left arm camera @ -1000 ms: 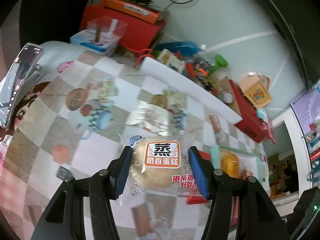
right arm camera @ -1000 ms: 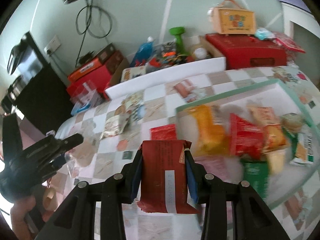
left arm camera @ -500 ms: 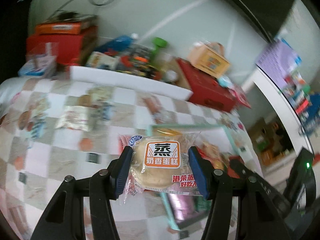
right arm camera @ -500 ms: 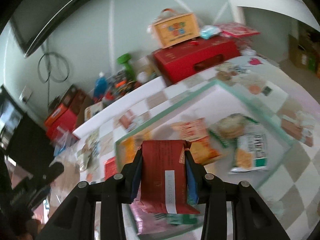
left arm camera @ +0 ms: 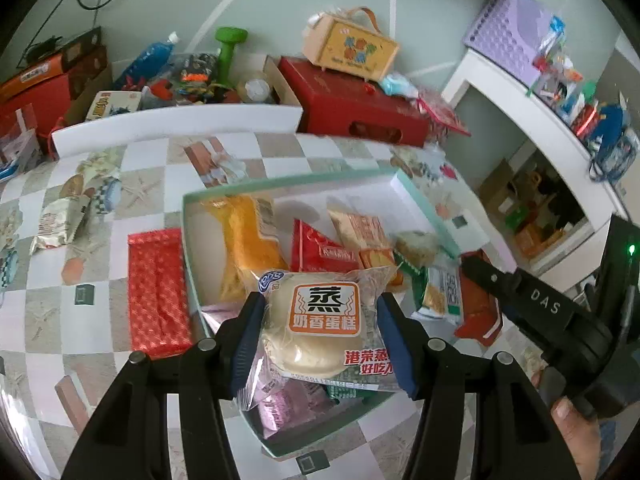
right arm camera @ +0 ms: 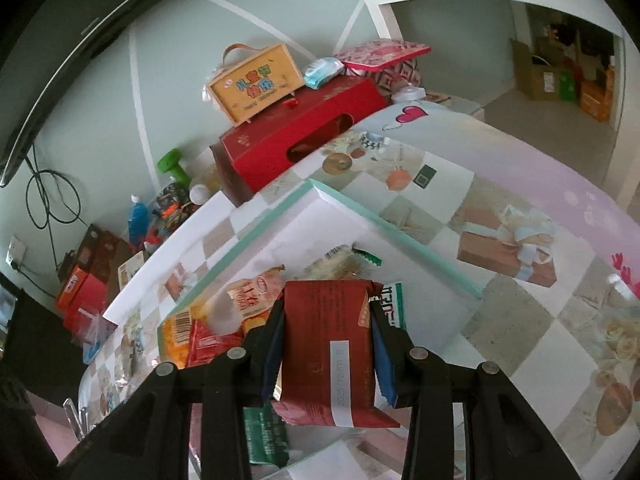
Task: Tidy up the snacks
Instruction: 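Lift the wrapped bun and red box and carry both over the tray, then lower the wrapped bun and red box into the tray and open both grippers, then move both grippers back over the red patterned pack and white bag, then grasp the white printed bag with the left gripper while the right grasps the red patterned pack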
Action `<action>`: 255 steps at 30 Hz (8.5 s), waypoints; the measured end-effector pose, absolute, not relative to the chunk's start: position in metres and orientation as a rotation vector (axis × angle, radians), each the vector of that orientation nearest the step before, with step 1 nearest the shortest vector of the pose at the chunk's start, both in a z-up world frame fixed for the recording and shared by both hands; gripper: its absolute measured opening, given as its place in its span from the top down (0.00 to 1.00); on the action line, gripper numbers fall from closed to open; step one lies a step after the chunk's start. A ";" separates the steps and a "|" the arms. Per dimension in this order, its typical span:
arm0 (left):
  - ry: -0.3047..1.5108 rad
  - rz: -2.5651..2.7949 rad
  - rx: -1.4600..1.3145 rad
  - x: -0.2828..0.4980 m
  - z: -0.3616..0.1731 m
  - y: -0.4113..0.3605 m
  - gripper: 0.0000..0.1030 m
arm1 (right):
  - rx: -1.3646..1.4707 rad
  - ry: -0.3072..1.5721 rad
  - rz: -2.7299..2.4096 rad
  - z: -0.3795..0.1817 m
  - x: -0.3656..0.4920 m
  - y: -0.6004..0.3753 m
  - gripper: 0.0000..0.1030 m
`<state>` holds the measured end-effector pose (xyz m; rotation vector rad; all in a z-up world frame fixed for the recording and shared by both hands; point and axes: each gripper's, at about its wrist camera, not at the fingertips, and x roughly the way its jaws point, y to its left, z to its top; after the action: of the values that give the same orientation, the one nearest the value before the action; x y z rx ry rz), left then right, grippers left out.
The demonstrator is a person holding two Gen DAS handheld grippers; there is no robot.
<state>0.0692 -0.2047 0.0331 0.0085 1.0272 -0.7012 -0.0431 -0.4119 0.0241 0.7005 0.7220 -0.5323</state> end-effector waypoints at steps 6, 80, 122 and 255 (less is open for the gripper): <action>1.044 -0.702 0.059 0.065 0.021 -0.218 0.43 | 0.722 0.781 -0.498 0.004 -0.032 -0.411 0.59; 0.926 -0.378 0.140 0.091 0.031 -0.186 0.07 | 0.506 0.815 -0.463 0.016 -0.005 -0.374 0.00; 1.027 0.070 -0.064 0.120 0.044 -0.003 0.07 | 0.289 0.824 0.036 0.022 0.067 -0.198 0.00; 1.161 -0.240 -0.002 0.259 -0.033 -0.037 0.07 | 0.089 1.005 -0.096 -0.059 0.154 -0.148 0.20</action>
<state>0.2588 -0.0373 -0.0330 -0.0022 1.1613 -0.2402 0.1539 -0.1483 -0.0588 0.0895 1.0045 -0.0965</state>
